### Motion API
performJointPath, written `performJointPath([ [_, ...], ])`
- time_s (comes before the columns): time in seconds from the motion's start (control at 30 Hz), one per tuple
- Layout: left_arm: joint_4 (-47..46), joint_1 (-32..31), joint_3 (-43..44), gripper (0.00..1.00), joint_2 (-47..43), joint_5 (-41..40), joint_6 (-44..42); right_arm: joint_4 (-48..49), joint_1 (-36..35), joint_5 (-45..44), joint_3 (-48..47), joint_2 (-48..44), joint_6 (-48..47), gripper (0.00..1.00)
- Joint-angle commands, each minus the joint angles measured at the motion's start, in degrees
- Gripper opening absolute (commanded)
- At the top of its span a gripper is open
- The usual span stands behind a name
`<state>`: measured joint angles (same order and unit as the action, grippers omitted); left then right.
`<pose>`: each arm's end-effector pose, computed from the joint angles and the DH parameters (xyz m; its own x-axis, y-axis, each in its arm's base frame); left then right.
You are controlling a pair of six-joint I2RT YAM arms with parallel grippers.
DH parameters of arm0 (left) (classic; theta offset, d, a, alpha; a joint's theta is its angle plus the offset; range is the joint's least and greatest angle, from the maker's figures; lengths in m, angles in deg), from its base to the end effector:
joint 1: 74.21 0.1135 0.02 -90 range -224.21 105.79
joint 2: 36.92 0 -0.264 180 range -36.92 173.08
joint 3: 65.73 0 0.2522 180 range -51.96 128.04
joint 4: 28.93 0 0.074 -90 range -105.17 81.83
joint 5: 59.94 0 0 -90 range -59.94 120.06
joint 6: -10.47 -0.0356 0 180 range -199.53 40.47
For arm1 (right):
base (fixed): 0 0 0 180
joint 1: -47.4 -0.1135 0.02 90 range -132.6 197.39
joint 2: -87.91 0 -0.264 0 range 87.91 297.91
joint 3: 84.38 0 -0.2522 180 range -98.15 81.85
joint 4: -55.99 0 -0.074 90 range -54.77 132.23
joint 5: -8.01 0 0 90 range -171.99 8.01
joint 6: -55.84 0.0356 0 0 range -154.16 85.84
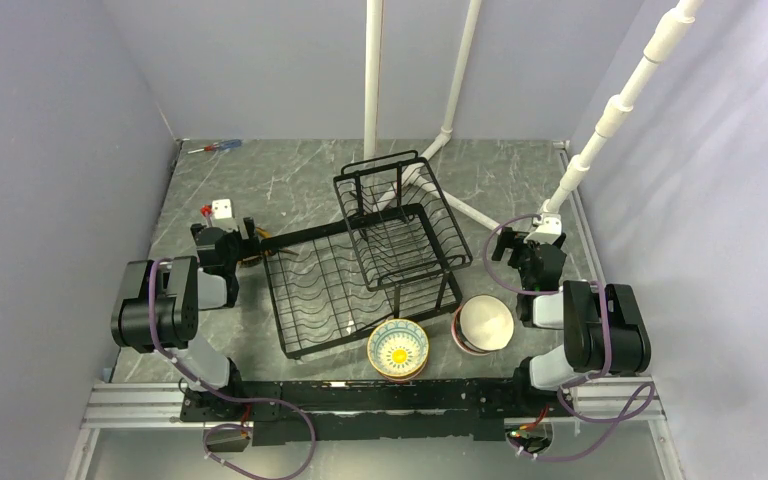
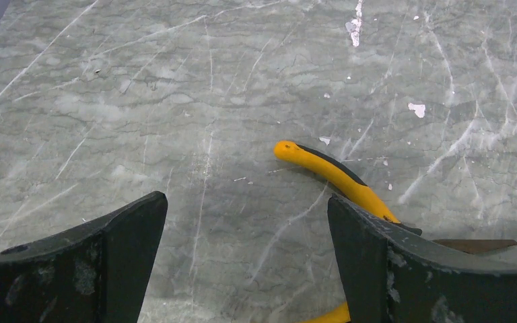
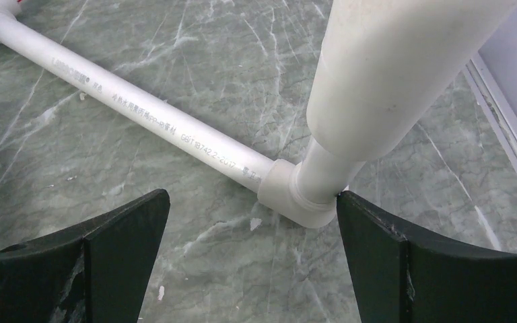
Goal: Load the bowls into the dish rack
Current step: Pick up the bowl from the center of the board.
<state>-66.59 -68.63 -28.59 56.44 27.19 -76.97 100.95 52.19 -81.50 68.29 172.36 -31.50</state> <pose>0.2781 0.0290 0.1326 -0.3100 -0.0751 -0.9478 -0.1584 0.9870 -0.0264 0.2377 -0.0196 0.1414 -0.2062 0.0638 -0.9764 0.0848 0.9953 0.0472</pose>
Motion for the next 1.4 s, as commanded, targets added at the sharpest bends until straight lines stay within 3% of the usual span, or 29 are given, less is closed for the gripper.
performJointPath([
  [0.0, -0.89, -0.92, 0.27, 0.95, 0.1, 2.26, 0.06, 3.77, -0.38, 1.27, -1.37, 0.02, -0.64, 1.0],
  [0.9, -0.93, -0.91, 0.27, 0.95, 0.05, 2.26, 0.06, 3.84, -0.4, 0.64, -1.09, -0.85, -0.39, 1.0],
  [0.97, -0.9, -0.92, 0.4, 0.95, 0.17, 2.34, 0.07, -0.2, -0.4, -1.12, -1.21, -5.6, 0.29, 1.0],
  [1.07, -0.91, -0.92, 0.42, 0.95, 0.15, 2.29, 0.04, -15.27, -0.35, -5.82, -4.49, -16.43, 5.04, 1.0],
  [1.27, -0.72, -0.91, 0.26, 0.95, -1.22, 2.28, -0.39, -29.05, -0.31, -2.25, -7.93, -29.08, 10.04, 1.0],
  [1.3, 3.25, -0.97, 1.31, 0.95, -4.28, 1.83, -0.22, -31.39, -0.3, -1.76, -8.49, -30.05, 10.71, 1.0],
  [1.37, 21.43, -0.98, 7.96, 0.95, -9.75, -2.09, 4.14, -36.7, -0.3, -0.77, -9.72, -31.43, 11.72, 1.0],
])
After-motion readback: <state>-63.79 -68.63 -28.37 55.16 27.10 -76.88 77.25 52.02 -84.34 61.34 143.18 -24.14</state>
